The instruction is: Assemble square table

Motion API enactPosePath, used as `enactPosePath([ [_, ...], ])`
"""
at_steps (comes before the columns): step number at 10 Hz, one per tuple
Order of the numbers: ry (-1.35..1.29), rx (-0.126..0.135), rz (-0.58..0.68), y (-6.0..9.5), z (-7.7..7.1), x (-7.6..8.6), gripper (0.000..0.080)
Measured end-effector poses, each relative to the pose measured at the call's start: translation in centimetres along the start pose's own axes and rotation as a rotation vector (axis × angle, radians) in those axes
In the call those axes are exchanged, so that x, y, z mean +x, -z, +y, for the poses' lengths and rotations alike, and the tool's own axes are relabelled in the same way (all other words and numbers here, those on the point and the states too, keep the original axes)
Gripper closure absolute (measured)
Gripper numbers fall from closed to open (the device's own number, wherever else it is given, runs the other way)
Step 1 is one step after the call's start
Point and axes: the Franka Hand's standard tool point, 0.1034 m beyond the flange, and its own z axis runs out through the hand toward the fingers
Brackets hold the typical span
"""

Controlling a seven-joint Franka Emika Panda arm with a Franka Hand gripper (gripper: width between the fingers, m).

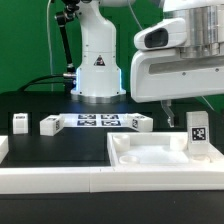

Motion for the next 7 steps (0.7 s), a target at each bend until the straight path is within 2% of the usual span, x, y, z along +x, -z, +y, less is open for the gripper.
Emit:
enactPosePath([
  [1,0.0,0.0,0.0,-0.01,0.01,0.0,0.0288],
  [2,0.0,0.0,0.0,-0.02,0.02,0.0,0.0426],
  [3,-0.001,-0.001,0.0,0.0,0.08,0.02,0.0512],
  [7,-0.109,0.0,0.0,-0.01,0.08,0.03,0.0512],
])
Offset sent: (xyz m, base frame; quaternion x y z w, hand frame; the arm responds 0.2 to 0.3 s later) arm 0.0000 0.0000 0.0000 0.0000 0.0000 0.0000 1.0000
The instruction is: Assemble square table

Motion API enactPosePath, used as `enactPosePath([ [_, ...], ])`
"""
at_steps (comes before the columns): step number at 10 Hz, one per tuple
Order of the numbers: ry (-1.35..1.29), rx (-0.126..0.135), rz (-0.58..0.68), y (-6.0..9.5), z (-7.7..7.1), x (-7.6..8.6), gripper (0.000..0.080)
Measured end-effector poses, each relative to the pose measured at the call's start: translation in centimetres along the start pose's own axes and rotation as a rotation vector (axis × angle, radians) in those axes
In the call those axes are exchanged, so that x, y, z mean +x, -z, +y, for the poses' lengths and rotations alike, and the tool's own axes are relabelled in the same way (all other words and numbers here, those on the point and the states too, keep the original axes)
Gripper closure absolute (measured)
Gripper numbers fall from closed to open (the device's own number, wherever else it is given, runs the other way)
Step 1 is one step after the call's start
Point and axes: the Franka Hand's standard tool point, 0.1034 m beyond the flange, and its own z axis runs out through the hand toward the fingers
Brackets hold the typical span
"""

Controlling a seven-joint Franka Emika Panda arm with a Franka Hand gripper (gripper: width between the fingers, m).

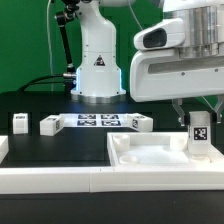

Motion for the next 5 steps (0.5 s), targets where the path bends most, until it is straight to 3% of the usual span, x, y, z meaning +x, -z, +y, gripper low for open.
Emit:
enactPosePath([
  [5,-0.425,0.015,-0.006,-0.09,0.21,0.12,0.0511],
])
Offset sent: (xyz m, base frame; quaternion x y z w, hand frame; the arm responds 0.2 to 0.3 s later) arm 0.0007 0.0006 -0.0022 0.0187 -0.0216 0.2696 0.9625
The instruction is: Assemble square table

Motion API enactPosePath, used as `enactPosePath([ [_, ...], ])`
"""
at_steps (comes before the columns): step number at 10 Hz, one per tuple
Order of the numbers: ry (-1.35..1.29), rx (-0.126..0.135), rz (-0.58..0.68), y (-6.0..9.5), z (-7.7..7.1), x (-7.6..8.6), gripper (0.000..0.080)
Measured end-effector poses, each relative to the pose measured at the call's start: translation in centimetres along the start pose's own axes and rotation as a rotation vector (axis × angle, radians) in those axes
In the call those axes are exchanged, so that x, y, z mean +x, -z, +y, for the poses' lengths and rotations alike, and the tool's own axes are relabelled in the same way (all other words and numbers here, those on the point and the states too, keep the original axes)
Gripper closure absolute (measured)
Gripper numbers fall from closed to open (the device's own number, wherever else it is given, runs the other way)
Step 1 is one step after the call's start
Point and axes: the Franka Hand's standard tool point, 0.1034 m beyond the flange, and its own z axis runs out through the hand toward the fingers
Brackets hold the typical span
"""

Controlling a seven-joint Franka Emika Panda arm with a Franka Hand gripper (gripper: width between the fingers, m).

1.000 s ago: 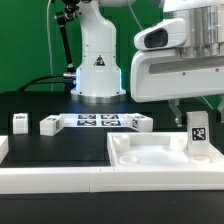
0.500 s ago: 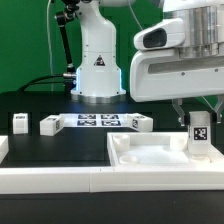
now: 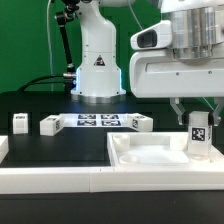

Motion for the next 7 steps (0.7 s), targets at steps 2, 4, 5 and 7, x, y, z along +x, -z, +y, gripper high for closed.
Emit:
enactPosePath([
  [2,-0.188,0.003,-0.003,-0.01,0.05,0.07,0.0511],
  [4,-0.309,0.001,-0.006,-0.03,0.09,0.11,0.0511],
  [5,-0.374,0.005,-0.01,-0.04,0.06,0.09,0.0509],
  [7,-0.525,0.011,-0.015,-0.07,0.1,0.19,0.0509],
])
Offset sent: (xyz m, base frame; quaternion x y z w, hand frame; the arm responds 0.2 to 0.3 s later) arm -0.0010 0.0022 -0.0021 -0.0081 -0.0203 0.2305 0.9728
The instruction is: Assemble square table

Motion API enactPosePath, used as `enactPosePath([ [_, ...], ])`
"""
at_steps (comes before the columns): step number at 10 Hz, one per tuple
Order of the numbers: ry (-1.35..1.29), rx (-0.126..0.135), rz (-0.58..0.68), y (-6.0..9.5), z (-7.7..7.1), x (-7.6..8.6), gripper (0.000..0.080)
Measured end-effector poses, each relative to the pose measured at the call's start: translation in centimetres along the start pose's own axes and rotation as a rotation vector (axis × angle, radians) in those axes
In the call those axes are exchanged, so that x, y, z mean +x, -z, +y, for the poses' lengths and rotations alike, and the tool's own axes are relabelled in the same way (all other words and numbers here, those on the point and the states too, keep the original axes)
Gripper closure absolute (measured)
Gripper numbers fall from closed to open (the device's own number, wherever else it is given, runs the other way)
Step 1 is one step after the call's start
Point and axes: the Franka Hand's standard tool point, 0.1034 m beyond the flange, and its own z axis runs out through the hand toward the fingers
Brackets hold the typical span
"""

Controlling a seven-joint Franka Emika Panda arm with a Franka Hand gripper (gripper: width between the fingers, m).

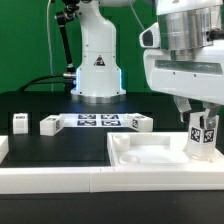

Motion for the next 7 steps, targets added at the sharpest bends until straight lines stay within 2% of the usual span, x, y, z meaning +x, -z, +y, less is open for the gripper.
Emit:
enactPosePath([
  [7,-0.314,0.002,-0.004,-0.02,0.0,-0.01,0.0509],
])
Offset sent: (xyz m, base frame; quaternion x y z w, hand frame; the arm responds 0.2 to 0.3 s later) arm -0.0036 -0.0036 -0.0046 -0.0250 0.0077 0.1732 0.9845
